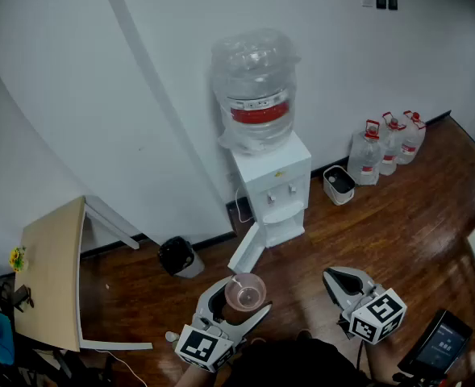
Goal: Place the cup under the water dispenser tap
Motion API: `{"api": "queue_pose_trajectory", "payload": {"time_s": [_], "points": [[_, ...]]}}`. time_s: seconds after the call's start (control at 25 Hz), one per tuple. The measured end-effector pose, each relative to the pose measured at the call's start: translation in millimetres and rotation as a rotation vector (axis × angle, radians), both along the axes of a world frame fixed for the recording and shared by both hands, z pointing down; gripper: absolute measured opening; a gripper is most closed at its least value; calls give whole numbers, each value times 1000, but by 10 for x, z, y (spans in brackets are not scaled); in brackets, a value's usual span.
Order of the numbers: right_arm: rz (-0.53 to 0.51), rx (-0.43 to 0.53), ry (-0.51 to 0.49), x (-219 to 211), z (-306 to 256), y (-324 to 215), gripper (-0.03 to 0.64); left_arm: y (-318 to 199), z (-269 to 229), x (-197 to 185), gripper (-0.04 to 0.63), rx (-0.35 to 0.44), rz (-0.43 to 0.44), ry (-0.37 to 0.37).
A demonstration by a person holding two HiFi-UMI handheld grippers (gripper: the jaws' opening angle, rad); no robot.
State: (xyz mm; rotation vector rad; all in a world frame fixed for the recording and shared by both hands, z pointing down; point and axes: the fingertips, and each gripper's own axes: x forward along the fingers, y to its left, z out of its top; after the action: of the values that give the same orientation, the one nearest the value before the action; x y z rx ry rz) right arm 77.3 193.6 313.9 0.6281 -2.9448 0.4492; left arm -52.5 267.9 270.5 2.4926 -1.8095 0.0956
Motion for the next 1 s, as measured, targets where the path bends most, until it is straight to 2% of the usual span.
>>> {"api": "queue_pose_trajectory", "payload": {"time_s": [0.08,0.24,0.32,0.44,0.52,0.84,1.0], "points": [[-9,2,1,85,33,-94,2,-85,49,87,479,-23,-12,-13],[-23,-7,17,198,133,-287,2,-275,66,255,479,-5,-2,-27],[-26,-17,21,192,176,-374,2,-368,66,281,479,10,1,-14],[-31,-19,13,154,166,-501,0,-507,140,263,479,-13,8,-5],[-31,-16,14,112,182,-623,1,-638,216,214,479,-35,11,-5],[2,-14,53,-247,298,-1212,0,-1383,400,-144,479,-28,71,37],[36,3,46,-464,194,-1618,2,-1821,332,-374,479,-15,111,40]]}}
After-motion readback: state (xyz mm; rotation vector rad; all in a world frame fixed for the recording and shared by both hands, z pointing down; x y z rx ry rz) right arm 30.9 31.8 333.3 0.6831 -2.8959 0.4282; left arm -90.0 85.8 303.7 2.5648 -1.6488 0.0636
